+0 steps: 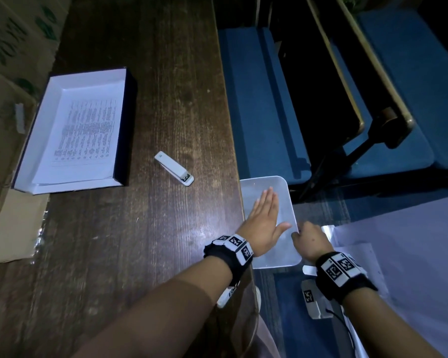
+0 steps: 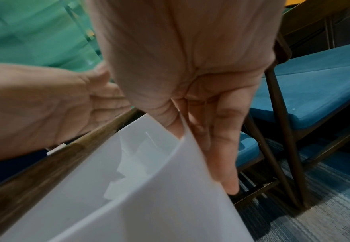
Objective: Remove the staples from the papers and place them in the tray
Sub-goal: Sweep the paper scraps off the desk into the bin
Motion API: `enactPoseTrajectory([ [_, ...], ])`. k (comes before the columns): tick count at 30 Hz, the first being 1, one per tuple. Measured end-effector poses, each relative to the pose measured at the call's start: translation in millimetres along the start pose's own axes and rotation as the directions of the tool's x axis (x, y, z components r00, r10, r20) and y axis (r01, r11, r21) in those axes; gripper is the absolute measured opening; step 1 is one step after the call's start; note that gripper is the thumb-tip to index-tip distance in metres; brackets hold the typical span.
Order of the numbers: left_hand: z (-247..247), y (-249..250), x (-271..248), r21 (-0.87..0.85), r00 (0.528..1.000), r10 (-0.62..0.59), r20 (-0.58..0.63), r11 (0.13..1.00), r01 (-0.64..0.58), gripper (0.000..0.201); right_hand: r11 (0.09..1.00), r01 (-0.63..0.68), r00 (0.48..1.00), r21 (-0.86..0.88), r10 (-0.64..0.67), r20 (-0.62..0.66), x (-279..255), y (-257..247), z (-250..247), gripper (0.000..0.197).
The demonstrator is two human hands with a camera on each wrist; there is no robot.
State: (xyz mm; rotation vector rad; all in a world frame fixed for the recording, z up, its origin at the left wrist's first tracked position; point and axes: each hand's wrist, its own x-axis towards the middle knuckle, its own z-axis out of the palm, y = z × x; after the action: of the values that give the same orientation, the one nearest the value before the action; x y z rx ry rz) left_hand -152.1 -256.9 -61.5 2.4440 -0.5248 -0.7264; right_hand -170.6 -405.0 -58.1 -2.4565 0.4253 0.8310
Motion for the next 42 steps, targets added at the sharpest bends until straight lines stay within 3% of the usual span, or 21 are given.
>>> enactPoseTrajectory([
  [3, -11, -5, -23, -0.116, 0.993, -0.036, -0.112, 0.993, 0.023, 0.082, 1.0, 0.005, 1.0, 0.002, -0.005, 0.01, 2, 4, 2, 0.018],
  [6, -21, -34, -67, -0.095, 0.951, -0.17, -0.258, 0.984, 0.15, 0.068, 1.0, 0.018, 1.0, -0.01, -0.018, 0.003, 5, 7, 4, 0.017],
  [8, -27, -65, -101, -0.083, 0.893, -0.305, -0.33, 0.952, 0.294, 0.068, 1.0, 0.02, 1.0, -0.014, -0.02, 0.012, 5, 8, 5, 0.016],
  [11, -40, -119, -142, -0.098, 0.738, -0.522, -0.427, 0.838, 0.537, 0.072, 0.999, 0.022, 1.0, -0.031, -0.021, 0.012, 5, 6, 6, 0.016],
  [13, -50, -150, -157, -0.135, 0.65, -0.622, -0.436, 0.76, 0.636, 0.073, 0.999, 0.023, 1.0, -0.036, -0.022, 0.009, 6, 4, 7, 0.015],
  [17, -53, -170, -157, -0.154, 0.613, -0.682, -0.398, 0.709, 0.688, 0.076, 0.998, 0.041, 0.999, -0.054, -0.042, -0.005, 7, 2, 10, 0.017],
  [19, -48, -161, -152, -0.134, 0.639, -0.659, -0.397, 0.73, 0.67, 0.077, 0.998, 0.044, 0.999, -0.052, -0.044, -0.006, 7, 2, 10, 0.018],
  [23, -25, -132, -145, -0.066, 0.772, -0.548, -0.322, 0.827, 0.559, 0.081, 0.999, 0.027, 1.0, -0.036, -0.027, 0.002, 7, 2, 9, 0.016],
  [26, -10, -106, -138, -0.023, 0.836, -0.487, -0.253, 0.867, 0.498, 0.084, 0.999, 0.023, 1.0, -0.028, -0.023, -0.005, 5, 2, 9, 0.021],
  [36, 20, -30, -75, 0.094, 0.924, -0.347, -0.161, 0.927, 0.364, 0.106, 0.999, 0.039, 0.999, -0.029, -0.038, 0.018, 4, -1, 8, 0.019],
  [42, 25, -2, -45, 0.174, 0.986, -0.165, -0.032, 0.97, 0.168, 0.098, 0.999, 0.041, 0.999, 0.001, -0.041, 0.007, 6, -1, 9, 0.025],
])
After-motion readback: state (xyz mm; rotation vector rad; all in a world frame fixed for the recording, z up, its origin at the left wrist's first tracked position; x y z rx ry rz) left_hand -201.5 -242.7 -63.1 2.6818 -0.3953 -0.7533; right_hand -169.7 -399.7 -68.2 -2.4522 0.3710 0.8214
